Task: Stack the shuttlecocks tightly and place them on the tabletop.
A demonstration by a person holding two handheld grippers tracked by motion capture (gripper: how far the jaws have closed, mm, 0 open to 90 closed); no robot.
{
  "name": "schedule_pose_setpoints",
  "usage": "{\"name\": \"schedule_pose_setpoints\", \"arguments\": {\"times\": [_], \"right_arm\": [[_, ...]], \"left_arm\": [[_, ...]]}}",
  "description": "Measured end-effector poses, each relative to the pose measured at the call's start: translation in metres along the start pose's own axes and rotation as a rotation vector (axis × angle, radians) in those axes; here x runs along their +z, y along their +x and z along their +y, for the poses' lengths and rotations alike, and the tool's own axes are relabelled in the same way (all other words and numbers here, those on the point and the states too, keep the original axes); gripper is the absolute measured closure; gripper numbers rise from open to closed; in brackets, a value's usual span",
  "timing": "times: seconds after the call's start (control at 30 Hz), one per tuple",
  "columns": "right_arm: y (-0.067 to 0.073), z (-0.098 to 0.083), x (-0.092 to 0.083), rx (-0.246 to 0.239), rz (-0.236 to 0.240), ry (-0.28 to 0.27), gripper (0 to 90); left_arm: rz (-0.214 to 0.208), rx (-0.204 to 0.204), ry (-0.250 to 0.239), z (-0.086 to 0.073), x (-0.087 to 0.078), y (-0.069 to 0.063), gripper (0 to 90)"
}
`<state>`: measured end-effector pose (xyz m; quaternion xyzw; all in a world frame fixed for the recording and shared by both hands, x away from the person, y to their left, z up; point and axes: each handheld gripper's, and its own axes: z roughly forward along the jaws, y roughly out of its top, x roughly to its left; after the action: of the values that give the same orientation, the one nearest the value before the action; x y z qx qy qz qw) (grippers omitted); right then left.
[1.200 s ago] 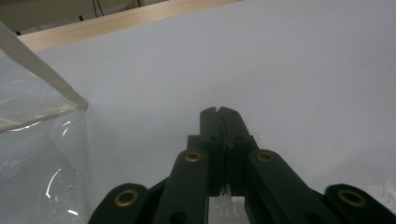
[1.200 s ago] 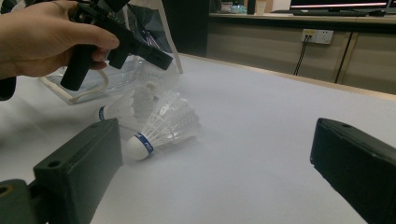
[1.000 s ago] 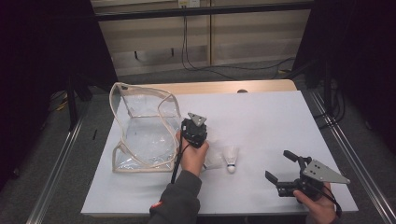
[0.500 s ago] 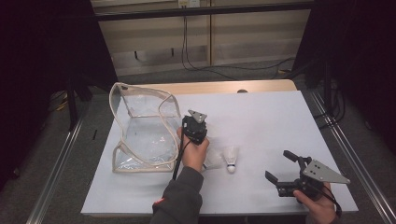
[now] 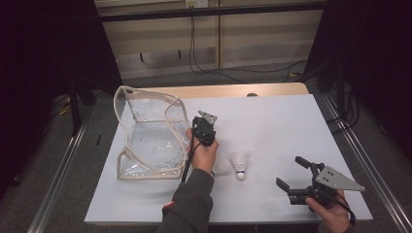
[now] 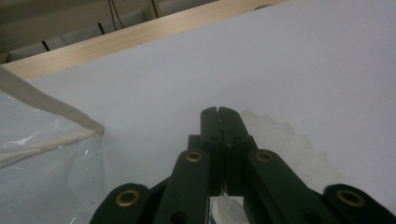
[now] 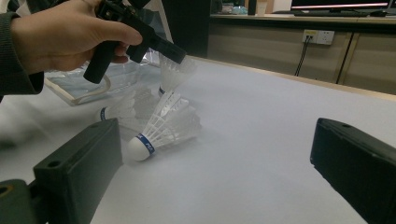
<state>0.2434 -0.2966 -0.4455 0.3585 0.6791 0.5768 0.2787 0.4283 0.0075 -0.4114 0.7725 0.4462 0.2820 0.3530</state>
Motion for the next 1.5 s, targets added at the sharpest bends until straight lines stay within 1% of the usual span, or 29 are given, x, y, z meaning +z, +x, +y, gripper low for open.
{"name": "schedule_pose_setpoints", "arguments": {"times": [0.03,0.07,0.1,0.13,0.2,0.33,0.37,0.6,0.67,0.8,0.83,0.9,0.97,1.03,1.13,1.2,1.3,1.43,1.5], "right_arm": [[0.0,0.0,0.0,0.0,0.0,0.001,1.5],[0.0,0.0,0.0,-0.001,0.001,0.001,1.5],[0.0,0.0,0.0,0.0,0.0,0.0,1.5],[0.0,0.0,0.0,0.0,0.001,0.0,1.5],[0.0,0.0,0.0,0.0,0.001,-0.001,1.5],[0.0,0.0,0.0,0.001,0.002,0.002,1.5],[0.0,0.0,0.0,0.0,0.001,0.002,1.5],[0.0,0.0,0.0,0.002,0.004,-0.001,1.5],[0.0,0.0,0.0,0.001,0.004,-0.001,1.5],[0.0,0.0,0.0,0.005,0.006,0.0,1.5],[0.0,0.0,0.0,0.003,0.006,0.0,1.5],[0.0,0.0,0.0,0.004,0.008,0.0,1.5],[0.0,0.0,0.0,0.004,0.007,0.001,1.5],[0.0,0.0,0.0,0.005,0.007,0.003,1.5],[0.0,0.0,0.0,0.006,0.008,0.002,1.5],[0.0,0.0,0.0,0.006,0.008,0.003,1.5],[0.0,-0.001,0.0,0.007,0.008,0.005,1.5],[0.0,-0.001,0.0,0.007,0.009,0.006,1.5],[0.0,-0.001,0.001,0.007,0.011,0.006,1.5]], "left_arm": [[0.017,0.014,0.001,0.0,0.0,-0.001,89.6],[0.021,0.021,0.004,0.0,0.0,-0.001,89.7],[0.021,0.021,0.002,-0.001,0.0,0.0,89.7],[0.015,0.013,0.001,-0.001,0.0,0.001,89.7],[0.016,-0.001,0.002,-0.001,-0.001,0.004,89.7],[0.018,0.011,0.006,-0.001,0.0,0.004,89.5],[0.014,0.004,0.002,-0.001,0.0,0.004,89.4],[-0.068,-0.052,0.002,-0.003,0.01,-0.002,84.5],[-0.069,-0.05,-0.005,-0.002,0.012,-0.003,84.1],[-0.078,-0.073,-0.004,-0.002,0.017,-0.005,82.4],[-0.08,-0.069,-0.005,-0.002,0.017,-0.005,81.8],[-0.091,-0.079,-0.003,-0.002,0.018,-0.006,80.4],[-0.094,-0.074,-0.001,-0.002,0.02,-0.007,78.2],[-0.101,-0.084,-0.006,-0.002,0.021,-0.007,76.3],[-0.111,-0.077,0.001,-0.002,0.022,-0.008,75.4],[-0.121,-0.094,0.003,-0.002,0.023,-0.008,73.6],[-0.128,-0.095,0.004,-0.002,0.024,-0.009,72.9],[-0.12,-0.089,0.009,-0.002,0.025,-0.01,70.8],[-0.123,-0.095,0.008,-0.003,0.026,-0.01,68.7]]}}
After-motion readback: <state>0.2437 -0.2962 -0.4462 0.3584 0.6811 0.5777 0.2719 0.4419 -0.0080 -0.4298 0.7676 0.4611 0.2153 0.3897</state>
